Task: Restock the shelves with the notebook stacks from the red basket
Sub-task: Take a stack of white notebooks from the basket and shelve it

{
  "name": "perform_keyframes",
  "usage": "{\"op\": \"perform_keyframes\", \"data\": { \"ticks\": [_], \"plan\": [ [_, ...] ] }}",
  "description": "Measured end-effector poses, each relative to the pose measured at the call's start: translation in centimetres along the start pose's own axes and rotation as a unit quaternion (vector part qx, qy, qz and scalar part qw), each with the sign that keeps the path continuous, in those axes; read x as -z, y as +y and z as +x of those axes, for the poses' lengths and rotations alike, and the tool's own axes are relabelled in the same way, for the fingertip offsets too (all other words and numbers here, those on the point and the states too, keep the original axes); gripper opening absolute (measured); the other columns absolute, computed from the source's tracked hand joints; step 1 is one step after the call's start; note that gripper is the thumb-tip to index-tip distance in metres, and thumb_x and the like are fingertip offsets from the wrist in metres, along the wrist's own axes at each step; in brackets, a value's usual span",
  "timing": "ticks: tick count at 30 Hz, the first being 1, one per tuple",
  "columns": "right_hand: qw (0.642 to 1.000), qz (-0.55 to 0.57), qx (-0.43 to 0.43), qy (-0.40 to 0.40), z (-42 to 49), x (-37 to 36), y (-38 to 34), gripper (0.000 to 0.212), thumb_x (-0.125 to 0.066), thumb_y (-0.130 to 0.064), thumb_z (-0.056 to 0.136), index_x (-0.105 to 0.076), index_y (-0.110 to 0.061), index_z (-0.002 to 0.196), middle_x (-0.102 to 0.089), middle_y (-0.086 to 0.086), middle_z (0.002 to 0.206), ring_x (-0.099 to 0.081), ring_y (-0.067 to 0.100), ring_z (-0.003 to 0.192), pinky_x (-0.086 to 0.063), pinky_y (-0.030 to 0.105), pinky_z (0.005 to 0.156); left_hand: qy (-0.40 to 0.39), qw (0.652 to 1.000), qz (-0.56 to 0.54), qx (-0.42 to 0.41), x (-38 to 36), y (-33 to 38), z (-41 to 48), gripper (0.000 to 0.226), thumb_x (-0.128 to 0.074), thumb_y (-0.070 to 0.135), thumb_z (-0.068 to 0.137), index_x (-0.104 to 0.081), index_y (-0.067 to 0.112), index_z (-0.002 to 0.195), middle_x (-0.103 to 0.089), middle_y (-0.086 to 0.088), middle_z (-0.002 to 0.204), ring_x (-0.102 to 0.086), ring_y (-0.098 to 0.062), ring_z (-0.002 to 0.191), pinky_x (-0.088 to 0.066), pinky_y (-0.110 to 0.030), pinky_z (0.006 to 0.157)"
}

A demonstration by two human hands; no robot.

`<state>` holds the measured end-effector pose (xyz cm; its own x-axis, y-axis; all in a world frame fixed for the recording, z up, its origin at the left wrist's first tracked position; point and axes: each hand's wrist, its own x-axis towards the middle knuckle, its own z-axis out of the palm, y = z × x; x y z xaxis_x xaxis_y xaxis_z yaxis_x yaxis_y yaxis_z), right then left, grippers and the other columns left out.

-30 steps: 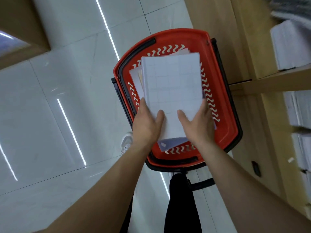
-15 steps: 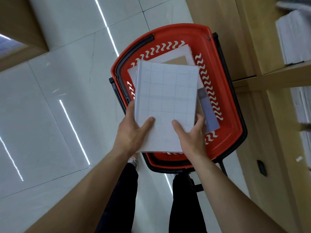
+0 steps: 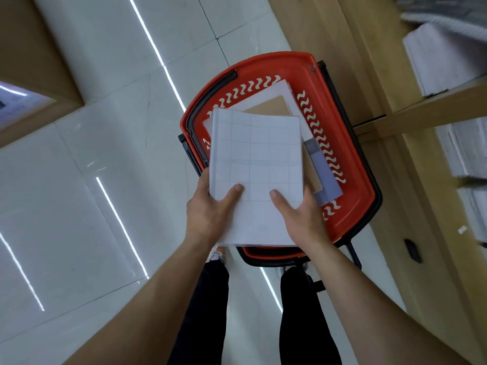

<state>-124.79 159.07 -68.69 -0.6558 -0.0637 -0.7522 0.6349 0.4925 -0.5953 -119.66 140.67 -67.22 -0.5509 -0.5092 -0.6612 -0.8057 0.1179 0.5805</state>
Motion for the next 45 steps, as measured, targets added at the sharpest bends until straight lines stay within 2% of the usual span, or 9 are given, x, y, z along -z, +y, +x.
{"op": "perform_keyframes", "data": {
  "ticks": [11, 14, 18, 25, 27, 30, 36, 41, 45],
  "plan": [
    [0.986, 0.082, 0.062, 0.132, -15.1, 6.7, -9.9, 0.04, -0.067, -0.049, 0.092, -0.058, -0.038, 0.129, -0.067, -0.023, 0.112, -0.06, -0.011, 0.1, -0.045, 0.006, 0.071, -0.073, 0.984, 0.044, -0.159, 7.0, 13.7, -10.1, 0.063, -0.07, 0.052, 0.089, -0.043, 0.042, 0.145, -0.061, 0.023, 0.114, -0.058, 0.006, 0.089, -0.046, -0.012, 0.071],
    [0.976, 0.105, 0.063, 0.179, -20.0, 9.9, -12.1, 0.037, -0.067, -0.052, 0.09, -0.06, -0.037, 0.123, -0.068, -0.022, 0.108, -0.063, -0.006, 0.099, -0.049, 0.011, 0.074, -0.11, 0.969, 0.055, -0.215, 7.8, 18.2, -14.0, 0.062, -0.07, 0.055, 0.088, -0.046, 0.041, 0.143, -0.065, 0.018, 0.122, -0.066, -0.007, 0.099, -0.056, -0.027, 0.082],
    [0.956, 0.138, 0.053, 0.252, -26.1, 13.7, -13.0, 0.048, -0.065, -0.063, 0.084, -0.062, -0.039, 0.124, -0.072, -0.022, 0.107, -0.067, -0.003, 0.097, -0.058, 0.031, 0.086, -0.163, 0.941, 0.078, -0.285, 7.5, 23.2, -19.4, 0.048, -0.071, 0.048, 0.089, -0.054, 0.038, 0.133, -0.065, 0.017, 0.117, -0.064, -0.003, 0.096, -0.045, -0.007, 0.071],
    [0.894, 0.201, 0.021, 0.4, -33.7, 18.7, -11.1, 0.044, -0.068, -0.058, 0.084, -0.066, -0.034, 0.121, -0.073, -0.019, 0.105, -0.069, 0.004, 0.097, -0.057, 0.033, 0.085, -0.296, 0.89, 0.128, -0.321, 3.2, 28.7, -26.6, 0.047, -0.072, 0.05, 0.088, -0.055, 0.037, 0.129, -0.068, 0.016, 0.105, -0.065, -0.002, 0.088, -0.046, -0.007, 0.066],
    [0.872, 0.218, 0.01, 0.438, -34.3, 20.1, -10.2, 0.045, -0.068, -0.058, 0.085, -0.065, -0.035, 0.124, -0.072, -0.02, 0.106, -0.069, 0.007, 0.1, -0.056, 0.034, 0.087, -0.318, 0.875, 0.143, -0.335, 1.0, 29.8, -27.5, 0.056, -0.073, 0.057, 0.082, -0.058, 0.036, 0.131, -0.07, 0.017, 0.106, -0.069, -0.011, 0.096, -0.051, -0.014, 0.072],
    [0.854, 0.229, 0.011, 0.467, -33.8, 23.1, -9.2, 0.049, -0.068, -0.055, 0.087, -0.062, -0.034, 0.131, -0.072, -0.019, 0.111, -0.068, 0.005, 0.102, -0.053, 0.028, 0.088, -0.325, 0.861, 0.153, -0.359, -3.1, 31.6, -28.2, 0.057, -0.075, 0.053, 0.084, -0.058, 0.035, 0.135, -0.069, 0.017, 0.107, -0.066, -0.009, 0.096, -0.045, -0.006, 0.065],
    [0.842, 0.2, 0.014, 0.501, -28.8, 30.7, -9.3, 0.059, -0.063, -0.066, 0.082, -0.063, -0.03, 0.129, -0.072, -0.012, 0.115, -0.068, 0.017, 0.105, -0.056, 0.039, 0.091, -0.333, 0.86, 0.129, -0.366, -11.4, 36.3, -26.8, 0.076, -0.073, 0.069, 0.068, -0.056, 0.033, 0.133, -0.071, 0.008, 0.118, -0.07, -0.016, 0.104, -0.06, -0.041, 0.09],
    [0.842, 0.195, 0.011, 0.503, -24.5, 35.2, -10.0, 0.045, -0.065, -0.056, 0.089, -0.064, -0.027, 0.123, -0.068, -0.012, 0.106, -0.063, 0.013, 0.093, -0.049, 0.025, 0.073, -0.312, 0.848, 0.164, -0.396, -15.5, 38.9, -25.0, 0.06, -0.076, 0.041, 0.086, -0.05, 0.022, 0.136, -0.066, 0.005, 0.118, -0.066, -0.024, 0.11, -0.056, -0.042, 0.096],
    [0.853, 0.183, 0.006, 0.489, -22.7, 36.9, -9.5, 0.037, -0.066, -0.054, 0.09, -0.067, -0.028, 0.116, -0.064, -0.017, 0.098, -0.06, 0.006, 0.081, -0.037, 0.014, 0.058, -0.299, 0.858, 0.177, -0.378, -17.4, 38.7, -23.7, 0.065, -0.077, 0.038, 0.085, -0.048, 0.021, 0.14, -0.065, 0.0, 0.127, -0.064, -0.023, 0.113, -0.055, -0.044, 0.098]
  ]
}}
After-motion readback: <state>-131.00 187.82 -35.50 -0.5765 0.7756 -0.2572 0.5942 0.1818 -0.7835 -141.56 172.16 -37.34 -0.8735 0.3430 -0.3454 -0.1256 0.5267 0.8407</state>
